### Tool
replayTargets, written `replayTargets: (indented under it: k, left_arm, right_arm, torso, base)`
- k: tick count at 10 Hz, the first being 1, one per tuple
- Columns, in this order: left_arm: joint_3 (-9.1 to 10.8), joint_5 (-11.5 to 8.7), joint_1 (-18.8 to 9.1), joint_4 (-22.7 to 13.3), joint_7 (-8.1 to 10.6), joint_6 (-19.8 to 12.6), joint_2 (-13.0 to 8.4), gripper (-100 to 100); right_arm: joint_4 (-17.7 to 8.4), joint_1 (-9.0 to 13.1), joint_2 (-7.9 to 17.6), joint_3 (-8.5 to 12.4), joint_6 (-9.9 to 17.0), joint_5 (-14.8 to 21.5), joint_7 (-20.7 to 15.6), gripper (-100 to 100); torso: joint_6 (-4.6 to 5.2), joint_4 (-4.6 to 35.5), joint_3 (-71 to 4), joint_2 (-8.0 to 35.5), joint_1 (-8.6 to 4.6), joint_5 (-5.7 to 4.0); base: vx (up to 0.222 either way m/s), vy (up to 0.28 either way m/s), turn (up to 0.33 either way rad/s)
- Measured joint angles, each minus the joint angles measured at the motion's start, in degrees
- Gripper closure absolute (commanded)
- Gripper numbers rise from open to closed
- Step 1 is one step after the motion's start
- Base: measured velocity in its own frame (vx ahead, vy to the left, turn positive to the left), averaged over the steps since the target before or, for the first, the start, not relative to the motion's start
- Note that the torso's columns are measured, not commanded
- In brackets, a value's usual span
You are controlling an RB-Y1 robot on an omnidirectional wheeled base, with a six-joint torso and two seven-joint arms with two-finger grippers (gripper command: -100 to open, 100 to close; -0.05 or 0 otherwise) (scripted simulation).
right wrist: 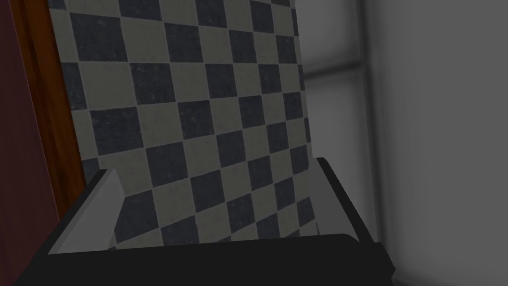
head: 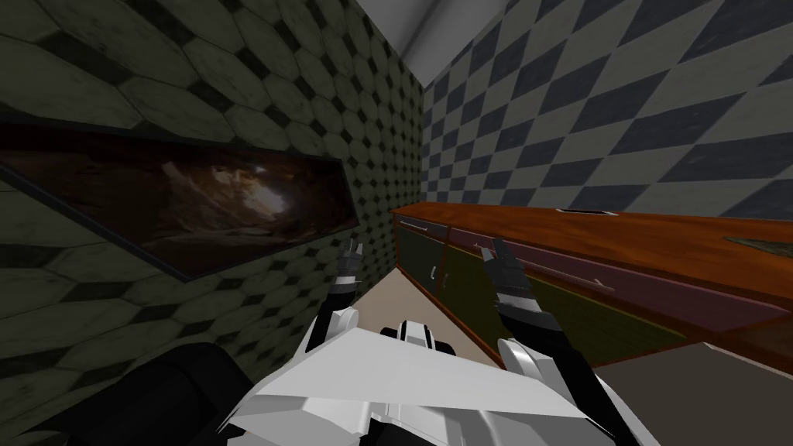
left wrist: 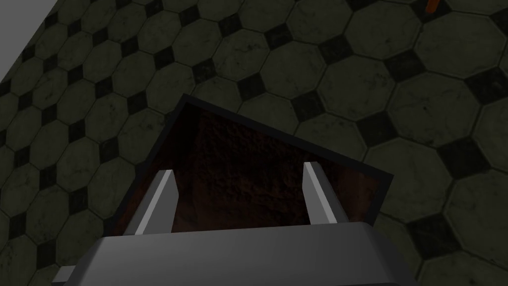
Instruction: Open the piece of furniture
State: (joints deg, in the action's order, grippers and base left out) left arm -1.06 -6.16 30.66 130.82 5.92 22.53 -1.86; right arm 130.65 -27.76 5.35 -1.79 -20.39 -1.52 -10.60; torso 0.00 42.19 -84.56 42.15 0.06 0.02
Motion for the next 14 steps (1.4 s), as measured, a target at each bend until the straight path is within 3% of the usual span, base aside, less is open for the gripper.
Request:
replayTargets:
  k: [5, 14]
  left_arm:
    - [0.0, 0.0, 0.0, 0.0, 0.0, 0.0, 0.0, 0]
    - [0.0, 0.0, 0.0, 0.0, 0.0, 0.0, 0.0, 0]
  right_arm:
    - [-0.1, -0.9, 7.4, 1.8, -0.4, 5.6, -4.1, -100]
    - [0.2, -3.0, 21.9, 6.5, -1.8, 19.9, -14.9, -100]
  torso:
    - [0.0, 0.1, 0.0, 0.1, -0.01, 0.0]
    - [0.0, 0.1, 0.0, 0.2, -0.13, -0.03]
  base:
    - [0.071, 0.058, -0.039]
    - [0.091, 0.07, -0.044]
